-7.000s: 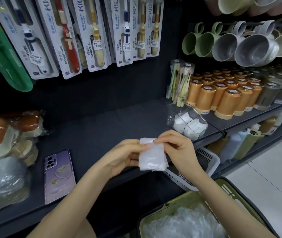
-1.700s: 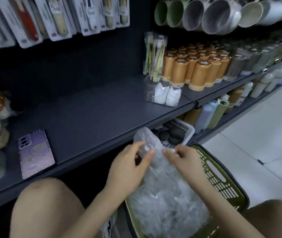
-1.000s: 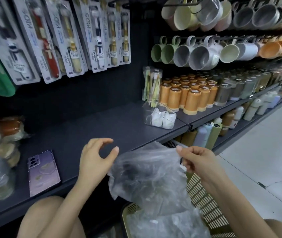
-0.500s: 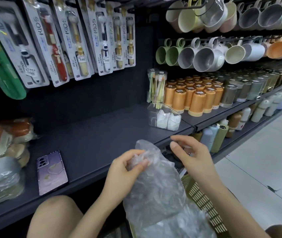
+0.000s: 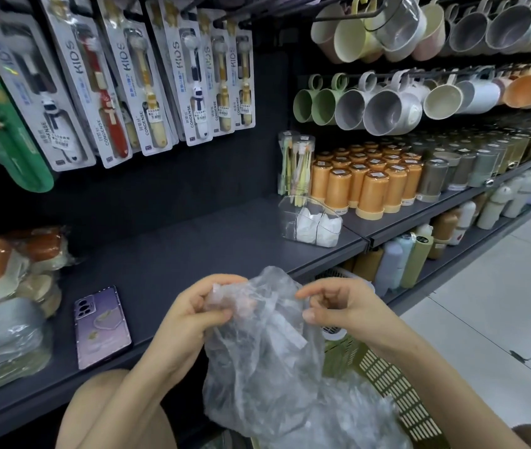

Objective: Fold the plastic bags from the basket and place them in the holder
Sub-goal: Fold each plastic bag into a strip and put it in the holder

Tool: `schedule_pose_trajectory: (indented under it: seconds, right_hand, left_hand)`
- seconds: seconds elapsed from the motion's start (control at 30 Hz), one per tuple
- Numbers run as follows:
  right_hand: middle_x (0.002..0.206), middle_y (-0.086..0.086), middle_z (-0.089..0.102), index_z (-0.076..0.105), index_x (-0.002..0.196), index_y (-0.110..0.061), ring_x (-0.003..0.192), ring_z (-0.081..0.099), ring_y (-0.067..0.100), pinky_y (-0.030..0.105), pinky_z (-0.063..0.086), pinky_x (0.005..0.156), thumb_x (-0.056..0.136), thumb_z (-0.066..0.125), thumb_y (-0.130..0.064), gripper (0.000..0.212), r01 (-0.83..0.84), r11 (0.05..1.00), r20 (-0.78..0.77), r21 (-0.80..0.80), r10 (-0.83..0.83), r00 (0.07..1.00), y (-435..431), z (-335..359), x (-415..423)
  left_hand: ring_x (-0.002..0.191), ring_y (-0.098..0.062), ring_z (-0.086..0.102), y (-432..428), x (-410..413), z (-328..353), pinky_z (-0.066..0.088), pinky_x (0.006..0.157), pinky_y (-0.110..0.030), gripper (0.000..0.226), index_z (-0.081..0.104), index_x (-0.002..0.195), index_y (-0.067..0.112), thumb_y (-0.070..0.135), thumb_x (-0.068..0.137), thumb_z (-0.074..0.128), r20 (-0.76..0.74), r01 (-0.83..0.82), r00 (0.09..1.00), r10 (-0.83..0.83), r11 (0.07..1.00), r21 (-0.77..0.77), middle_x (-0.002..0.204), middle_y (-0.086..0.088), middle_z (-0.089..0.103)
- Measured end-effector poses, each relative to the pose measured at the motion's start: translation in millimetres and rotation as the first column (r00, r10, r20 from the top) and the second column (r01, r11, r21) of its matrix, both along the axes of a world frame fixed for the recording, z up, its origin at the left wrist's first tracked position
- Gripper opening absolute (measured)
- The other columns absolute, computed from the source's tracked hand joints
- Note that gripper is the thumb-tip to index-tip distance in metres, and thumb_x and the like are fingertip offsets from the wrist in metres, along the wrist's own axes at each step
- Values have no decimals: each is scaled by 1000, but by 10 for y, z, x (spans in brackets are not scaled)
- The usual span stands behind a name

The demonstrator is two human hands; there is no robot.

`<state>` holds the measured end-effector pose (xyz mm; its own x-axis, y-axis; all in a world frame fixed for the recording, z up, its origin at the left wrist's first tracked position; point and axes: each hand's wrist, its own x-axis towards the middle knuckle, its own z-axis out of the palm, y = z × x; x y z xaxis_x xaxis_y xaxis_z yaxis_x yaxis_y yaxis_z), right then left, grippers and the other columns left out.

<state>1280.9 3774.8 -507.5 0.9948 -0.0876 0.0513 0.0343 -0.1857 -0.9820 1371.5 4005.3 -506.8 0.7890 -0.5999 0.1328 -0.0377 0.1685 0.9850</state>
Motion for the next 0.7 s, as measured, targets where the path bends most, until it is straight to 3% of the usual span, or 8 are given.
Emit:
schedule_pose_trajectory:
  seconds: [0.13, 0.2, 0.27, 0.37, 0.47, 0.53, 0.63, 0.7]
  right_hand:
    - [74, -3, 66, 73, 82, -20, 70, 56, 9, 21, 46, 68, 86, 71, -19, 4, 171, 981, 77, -89, -164, 983, 162, -30, -31]
    - [79, -3, 67, 70, 84, -21, 72, 58, 6, 23, 48, 69, 78, 71, -45, 25, 207, 975, 109, -86, -197, 974, 262, -2, -65]
    - [78, -8, 66, 67, 83, -29, 70, 57, 3, 21, 48, 66, 67, 71, -63, 38, 208, 929, 69, -306, -197, 978, 354, -31, -82]
    - [70, -5, 62, 66, 73, -23, 67, 55, 9, 22, 41, 61, 76, 73, -47, 26, 173, 773, 44, -610, -185, 982, 427, -138, -12]
    - [56, -7, 54, 65, 67, -13, 53, 45, 3, 19, 37, 56, 83, 73, -33, 27, 181, 898, 16, -401, -190, 982, 312, -190, 87]
    - [56, -8, 58, 68, 69, -10, 53, 47, 0, 14, 38, 57, 84, 73, -24, 21, 204, 955, -14, -215, -212, 977, 180, -151, 128]
    - [71, 7, 66, 67, 75, -7, 67, 57, 10, 19, 46, 65, 86, 70, -15, 14, 268, 963, -32, -23, -269, 963, -4, -117, 189]
    - [72, 7, 65, 67, 76, -8, 68, 58, 14, 18, 48, 65, 85, 69, -9, 10, 301, 952, -22, 58, -300, 954, -82, -75, 213]
  left_hand:
    - [84, -22, 65, -78, -5, -69, 55, 70, -24, 33, 71, 93, 5, -9, 86, 43, -160, -148, 978, 135, 986, -74, 93, -13, 70]
    - [84, -23, 65, -140, -32, -103, 55, 70, -25, 24, 66, 97, 0, -5, 90, 44, -191, -201, 964, 183, 976, -81, 92, -14, 69]
    - [81, -22, 66, -187, -37, -136, 55, 69, -26, 20, 65, 100, 0, -2, 90, 48, -211, -234, 955, 209, 967, -98, 89, -13, 68]
    - [76, -16, 67, -229, -22, -148, 55, 65, -23, 17, 66, 95, 4, -1, 88, 51, -239, -245, 948, 211, 962, -123, 82, -5, 69]
    - [76, -15, 67, -230, 53, -151, 54, 65, -23, 10, 65, 92, 6, 10, 83, 64, -189, -242, 957, 218, 964, -114, 81, -3, 70]
    - [78, -18, 66, -202, 157, -191, 54, 68, -27, 23, 63, 90, 2, 23, 80, 70, -149, -273, 954, 260, 959, -73, 84, -6, 68]
    - [78, -16, 63, -149, 325, -216, 51, 74, -30, 40, 59, 85, -4, 35, 80, 67, -82, -371, 925, 371, 929, 16, 80, -6, 63]
    - [73, -12, 63, -120, 417, -228, 51, 67, -25, 29, 64, 80, 2, 31, 84, 68, -49, -411, 908, 415, 909, 72, 74, 0, 65]
